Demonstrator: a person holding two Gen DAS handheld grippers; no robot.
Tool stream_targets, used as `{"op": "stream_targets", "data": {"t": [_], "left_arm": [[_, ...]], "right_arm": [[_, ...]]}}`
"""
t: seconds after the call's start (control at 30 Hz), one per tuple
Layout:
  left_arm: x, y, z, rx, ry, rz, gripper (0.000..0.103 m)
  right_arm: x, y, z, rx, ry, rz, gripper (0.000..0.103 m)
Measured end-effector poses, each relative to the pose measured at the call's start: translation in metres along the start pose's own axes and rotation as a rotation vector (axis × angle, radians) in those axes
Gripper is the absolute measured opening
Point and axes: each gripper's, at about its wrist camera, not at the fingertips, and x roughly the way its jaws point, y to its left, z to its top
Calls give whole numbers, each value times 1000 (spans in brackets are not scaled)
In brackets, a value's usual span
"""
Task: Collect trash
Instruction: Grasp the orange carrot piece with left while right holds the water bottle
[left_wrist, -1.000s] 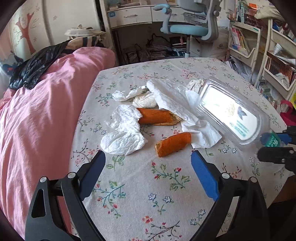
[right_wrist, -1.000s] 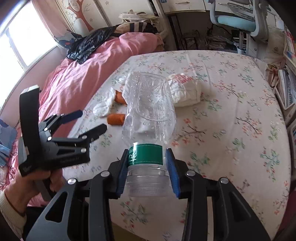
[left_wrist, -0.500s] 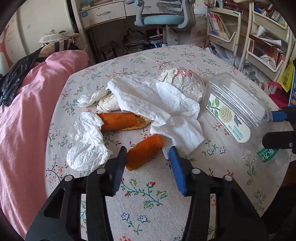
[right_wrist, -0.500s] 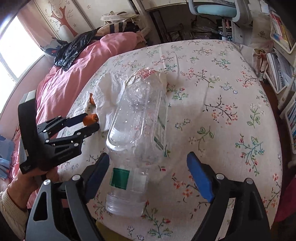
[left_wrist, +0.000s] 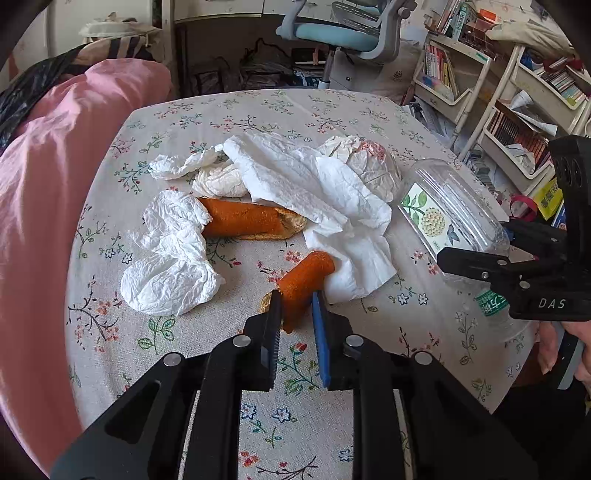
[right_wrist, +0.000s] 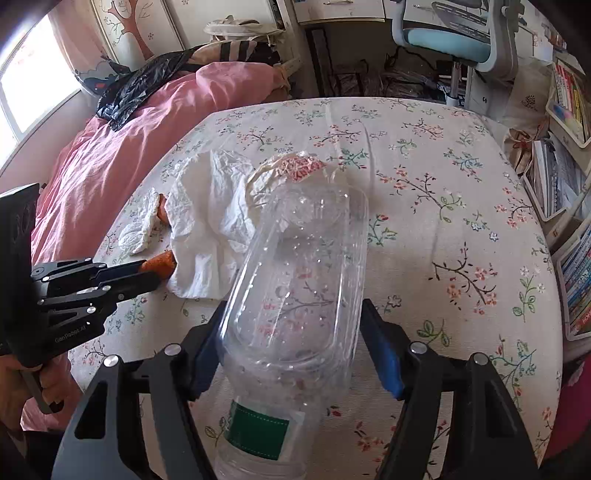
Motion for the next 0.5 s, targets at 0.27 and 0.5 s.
{"op": "stream_targets", "data": {"t": [0.27, 0.5], "left_arm": [[5, -23, 0, 107, -32, 111, 23], [-4, -21, 1, 79, -42, 82, 6]], "right_arm": [[5, -4, -3, -31, 29, -36, 57], [1, -8, -1, 20, 19, 10, 57]]}}
